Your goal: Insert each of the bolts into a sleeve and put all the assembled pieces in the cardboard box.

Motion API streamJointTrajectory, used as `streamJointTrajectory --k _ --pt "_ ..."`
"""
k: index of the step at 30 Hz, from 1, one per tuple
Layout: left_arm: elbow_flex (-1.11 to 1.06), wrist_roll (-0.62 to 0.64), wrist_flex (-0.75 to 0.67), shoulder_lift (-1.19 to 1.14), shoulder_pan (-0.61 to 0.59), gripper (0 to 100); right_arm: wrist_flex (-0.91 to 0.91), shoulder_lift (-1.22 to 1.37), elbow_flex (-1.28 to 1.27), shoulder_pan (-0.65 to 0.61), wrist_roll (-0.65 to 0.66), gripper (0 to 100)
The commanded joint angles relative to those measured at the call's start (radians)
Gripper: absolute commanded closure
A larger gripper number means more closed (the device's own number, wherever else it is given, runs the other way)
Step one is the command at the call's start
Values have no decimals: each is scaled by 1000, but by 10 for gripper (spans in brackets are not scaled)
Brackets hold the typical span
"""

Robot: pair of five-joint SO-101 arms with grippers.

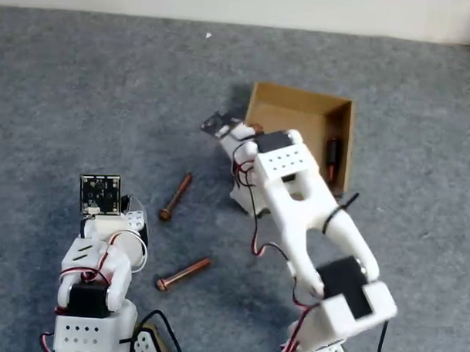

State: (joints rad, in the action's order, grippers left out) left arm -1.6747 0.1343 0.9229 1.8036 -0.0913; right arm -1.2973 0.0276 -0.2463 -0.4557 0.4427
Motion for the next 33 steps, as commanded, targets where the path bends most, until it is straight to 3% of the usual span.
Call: streamJointTrajectory --k 1,10,15,20,28,33 --pt "-21 -15 -3 7 -7 955 -18 -130 -54 19 -89 994" --pt "10 -15 -2 8 -7 955 315 -404 -476 24 -184 994" --pt "114 -15 5 7 -2 955 441 -487 -605 127 -292 994" --pt "222 -120 110 4 151 955 501 -503 -621 234 -390 993" --pt "315 -120 229 -15 323 955 532 -504 -621 309 -428 993" --pt "329 -120 226 -206 427 954 535 -504 -622 311 -427 993"
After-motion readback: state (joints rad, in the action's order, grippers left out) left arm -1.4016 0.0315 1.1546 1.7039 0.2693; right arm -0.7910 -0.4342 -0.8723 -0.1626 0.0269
